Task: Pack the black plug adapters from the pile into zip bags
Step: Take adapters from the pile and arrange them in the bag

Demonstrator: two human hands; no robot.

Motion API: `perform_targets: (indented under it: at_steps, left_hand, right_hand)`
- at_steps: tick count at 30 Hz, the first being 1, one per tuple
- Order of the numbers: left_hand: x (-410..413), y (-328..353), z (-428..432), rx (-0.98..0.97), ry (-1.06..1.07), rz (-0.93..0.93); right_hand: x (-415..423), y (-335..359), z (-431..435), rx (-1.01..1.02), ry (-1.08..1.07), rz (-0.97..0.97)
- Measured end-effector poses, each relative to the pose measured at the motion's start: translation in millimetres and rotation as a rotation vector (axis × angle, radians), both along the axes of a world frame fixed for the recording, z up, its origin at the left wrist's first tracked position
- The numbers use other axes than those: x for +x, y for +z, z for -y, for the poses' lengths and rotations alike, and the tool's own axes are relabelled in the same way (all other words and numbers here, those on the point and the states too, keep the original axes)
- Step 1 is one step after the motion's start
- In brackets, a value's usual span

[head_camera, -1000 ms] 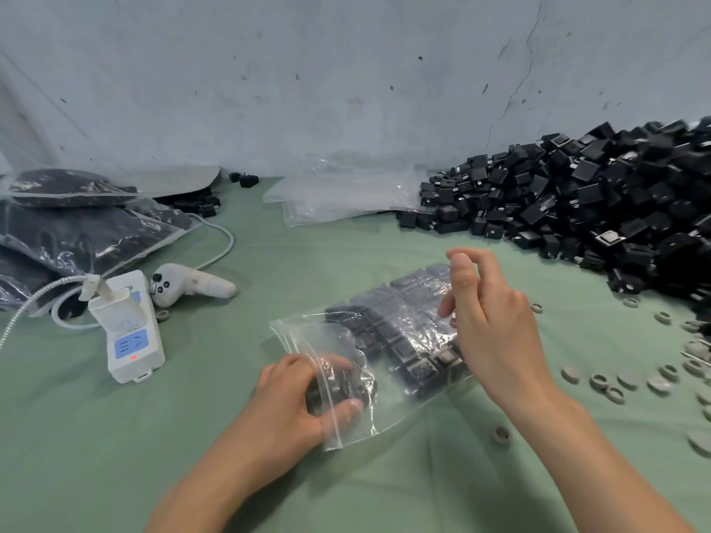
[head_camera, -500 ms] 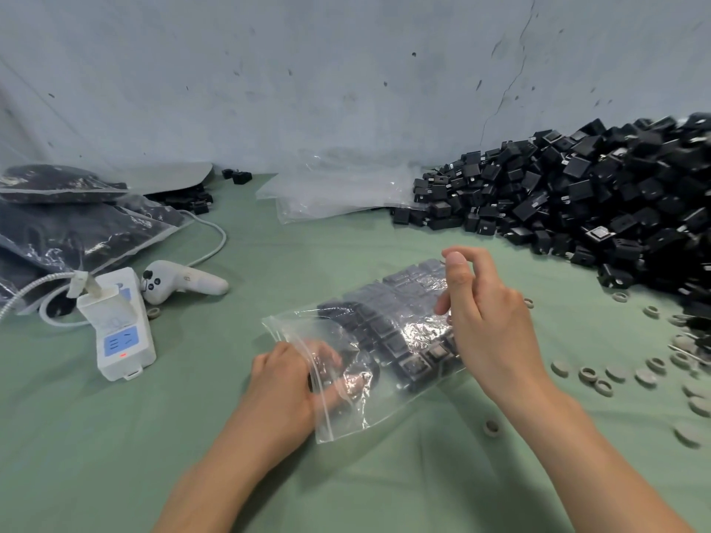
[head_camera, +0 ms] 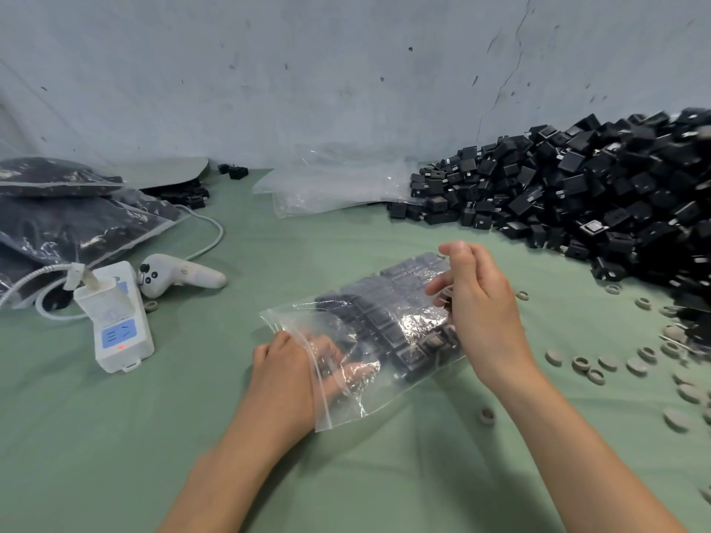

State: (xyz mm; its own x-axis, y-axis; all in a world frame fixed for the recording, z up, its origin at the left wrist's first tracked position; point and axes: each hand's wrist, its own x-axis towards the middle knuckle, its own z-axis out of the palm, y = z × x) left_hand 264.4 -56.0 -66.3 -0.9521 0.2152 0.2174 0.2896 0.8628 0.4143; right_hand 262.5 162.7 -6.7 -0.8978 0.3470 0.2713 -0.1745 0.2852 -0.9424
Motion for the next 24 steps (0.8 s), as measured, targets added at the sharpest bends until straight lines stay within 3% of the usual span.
perform_targets:
  at_steps: [7, 12, 16, 21, 24]
  left_hand:
    - [16, 12, 15, 0.13, 0.017, 0.013]
    - [29, 25, 25, 0.46, 0.201, -0.196]
    - [44, 40, 13, 0.573, 0.09, -0.285]
    - [56, 44, -1, 0.695, -0.114, -0.033]
    - [59, 45, -4, 0.738, -0.131, -0.007]
  right_hand:
    - [11, 0, -2, -0.539, 0.182, 0.111]
    - [28, -4, 6, -0.805, 0.273, 0.146]
    - [36, -1, 29, -0.807, 0.385, 0.171]
    - [43, -1, 66, -0.724, 0.606, 0.197]
    - [45, -1, 86, -0.749, 0.676, 0.194]
